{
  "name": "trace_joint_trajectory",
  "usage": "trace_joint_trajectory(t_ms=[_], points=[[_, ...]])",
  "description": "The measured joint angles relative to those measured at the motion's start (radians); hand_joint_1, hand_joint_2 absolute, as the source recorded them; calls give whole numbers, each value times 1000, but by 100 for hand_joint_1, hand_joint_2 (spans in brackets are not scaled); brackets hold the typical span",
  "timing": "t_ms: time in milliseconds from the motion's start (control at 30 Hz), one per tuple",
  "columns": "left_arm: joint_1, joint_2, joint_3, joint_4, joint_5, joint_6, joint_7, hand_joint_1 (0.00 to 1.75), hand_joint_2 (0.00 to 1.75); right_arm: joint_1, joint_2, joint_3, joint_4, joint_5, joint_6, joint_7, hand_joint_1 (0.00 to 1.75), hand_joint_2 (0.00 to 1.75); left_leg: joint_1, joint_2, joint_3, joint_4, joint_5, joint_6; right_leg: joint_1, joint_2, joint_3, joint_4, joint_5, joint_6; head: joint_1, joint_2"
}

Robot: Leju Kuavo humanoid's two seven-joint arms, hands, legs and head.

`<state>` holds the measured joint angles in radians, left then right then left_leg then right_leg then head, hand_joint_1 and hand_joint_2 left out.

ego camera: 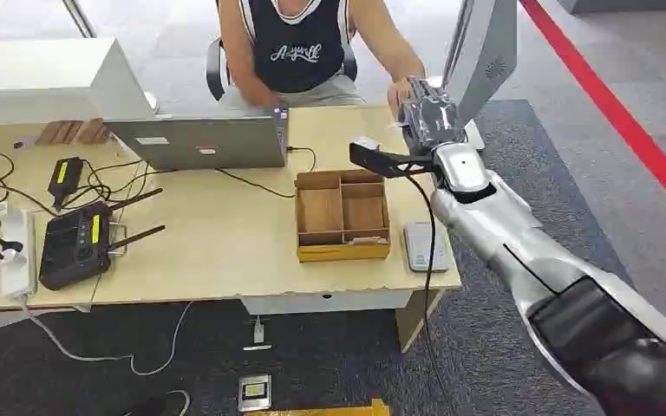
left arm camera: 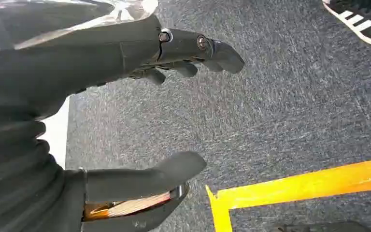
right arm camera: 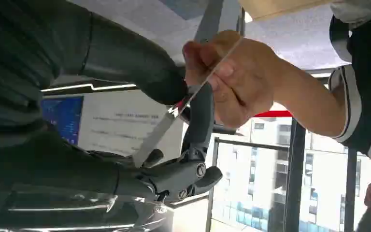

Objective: Pass the card to the sensor for recognition and then transmit it.

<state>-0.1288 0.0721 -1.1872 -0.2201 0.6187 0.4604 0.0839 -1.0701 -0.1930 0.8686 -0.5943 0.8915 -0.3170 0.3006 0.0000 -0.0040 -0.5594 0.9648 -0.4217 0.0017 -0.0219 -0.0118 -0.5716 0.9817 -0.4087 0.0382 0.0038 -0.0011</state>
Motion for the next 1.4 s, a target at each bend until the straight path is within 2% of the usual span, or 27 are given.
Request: trace_joint_trajectory(t_ms=[933, 1100, 1400], points=[[0, 0, -15, 0, -5, -3, -13, 0, 175, 4, -16, 0, -3, -5, 8, 2, 175, 175, 0, 0, 0, 0, 0, 0, 0, 0, 0, 0, 0, 0, 0, 0], [0, 0, -15, 0, 5, -8, -7, 0, 175, 42, -35, 0, -15, -27, 13, -2, 175, 175, 0, 0, 0, 0, 0, 0, 0, 0, 0, 0, 0, 0, 0, 0], [1, 0, -15, 0, 15, -12, 6, 0, 175, 174, -102, 0, -84, -47, 47, 17, 175, 175, 0, 0, 0, 0, -1, 1, 0, 1, 0, -1, 0, 0, 0, 0]])
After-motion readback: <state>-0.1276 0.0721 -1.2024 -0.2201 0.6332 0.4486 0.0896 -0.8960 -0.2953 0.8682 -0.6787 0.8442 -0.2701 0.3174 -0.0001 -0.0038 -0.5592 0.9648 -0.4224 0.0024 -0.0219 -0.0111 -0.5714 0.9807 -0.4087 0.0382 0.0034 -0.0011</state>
